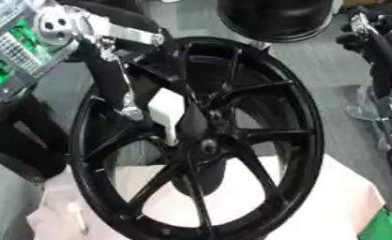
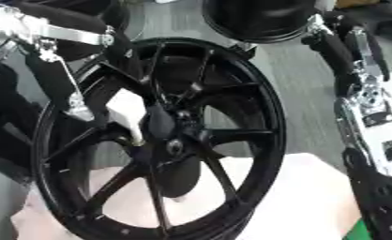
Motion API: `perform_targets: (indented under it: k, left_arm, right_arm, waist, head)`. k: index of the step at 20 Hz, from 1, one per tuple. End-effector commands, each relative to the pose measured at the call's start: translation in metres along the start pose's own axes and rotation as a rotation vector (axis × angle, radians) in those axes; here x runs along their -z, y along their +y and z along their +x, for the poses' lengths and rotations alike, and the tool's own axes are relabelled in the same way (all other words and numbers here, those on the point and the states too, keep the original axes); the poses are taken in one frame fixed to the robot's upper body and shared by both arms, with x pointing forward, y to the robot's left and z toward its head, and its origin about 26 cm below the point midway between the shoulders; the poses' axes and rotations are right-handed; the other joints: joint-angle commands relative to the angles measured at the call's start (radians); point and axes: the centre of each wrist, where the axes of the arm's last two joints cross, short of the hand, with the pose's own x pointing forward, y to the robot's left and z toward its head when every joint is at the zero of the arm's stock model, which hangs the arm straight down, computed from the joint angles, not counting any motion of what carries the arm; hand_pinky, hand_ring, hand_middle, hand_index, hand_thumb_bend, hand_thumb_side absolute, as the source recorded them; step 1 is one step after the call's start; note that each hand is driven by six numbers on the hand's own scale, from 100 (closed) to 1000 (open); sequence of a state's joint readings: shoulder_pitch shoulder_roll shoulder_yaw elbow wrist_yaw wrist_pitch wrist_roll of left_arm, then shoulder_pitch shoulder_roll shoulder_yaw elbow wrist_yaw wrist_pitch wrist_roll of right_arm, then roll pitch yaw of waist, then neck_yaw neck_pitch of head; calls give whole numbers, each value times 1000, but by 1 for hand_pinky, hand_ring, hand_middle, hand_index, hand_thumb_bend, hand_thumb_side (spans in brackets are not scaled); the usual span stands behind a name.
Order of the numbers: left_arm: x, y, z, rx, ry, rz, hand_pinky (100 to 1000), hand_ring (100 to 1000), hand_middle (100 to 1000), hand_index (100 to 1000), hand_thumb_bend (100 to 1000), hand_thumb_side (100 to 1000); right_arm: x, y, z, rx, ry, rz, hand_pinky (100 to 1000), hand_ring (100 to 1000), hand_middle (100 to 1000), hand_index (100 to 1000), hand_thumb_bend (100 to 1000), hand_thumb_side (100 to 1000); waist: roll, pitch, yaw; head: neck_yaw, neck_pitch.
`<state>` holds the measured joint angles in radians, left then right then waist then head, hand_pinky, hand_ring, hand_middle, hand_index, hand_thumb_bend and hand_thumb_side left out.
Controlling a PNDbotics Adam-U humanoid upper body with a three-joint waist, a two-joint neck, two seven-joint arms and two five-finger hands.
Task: Pull the pin out of the wheel hub.
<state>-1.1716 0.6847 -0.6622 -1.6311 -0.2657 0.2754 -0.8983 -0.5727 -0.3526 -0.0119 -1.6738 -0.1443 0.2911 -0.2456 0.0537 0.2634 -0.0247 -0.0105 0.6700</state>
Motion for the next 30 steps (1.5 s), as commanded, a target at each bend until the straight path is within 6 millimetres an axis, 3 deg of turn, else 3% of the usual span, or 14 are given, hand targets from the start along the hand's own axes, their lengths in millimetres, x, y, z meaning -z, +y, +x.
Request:
perform_targets:
  k: [1,10,16,19,22,30]
  left_arm:
    - [-3,8,0,19,20,12,840,812,762,801,571,100]
    - [10,7,-4,31,21,-7,838,809,759,794,547,100]
    - [17,5,-6,29,16,-21,825,797,742,748,467,100]
    - [17,6,-6,25,13,-18,813,784,721,679,372,100]
    - [16,6,-6,23,11,-15,797,762,680,549,260,100]
    - [19,-2,-7,38,0,-48,785,736,638,434,196,100]
  right_arm:
    - [3,-1,9,-4,-30,2,802,646,606,720,100,502]
    - [3,0,9,-2,-31,5,802,646,607,720,100,504]
    - [4,0,9,-1,-31,5,802,647,607,720,100,505]
    - [4,0,9,-1,-30,4,803,647,607,721,100,506]
    - [4,0,9,0,-31,4,803,647,607,721,100,506]
    - [4,0,10,-2,-32,3,803,647,607,721,100,507]
  waist:
    - [-4,-22,-1]
    - [-5,-22,-4]
    - [-5,-21,-5]
    - [-6,-21,-4]
    - [-6,-21,-4]
    - [-5,-21,-5]
  head:
    - [6,-13]
    - [17,-14]
    - [25,-14]
    - [25,-14]
    - [26,-14]
    - [29,-15]
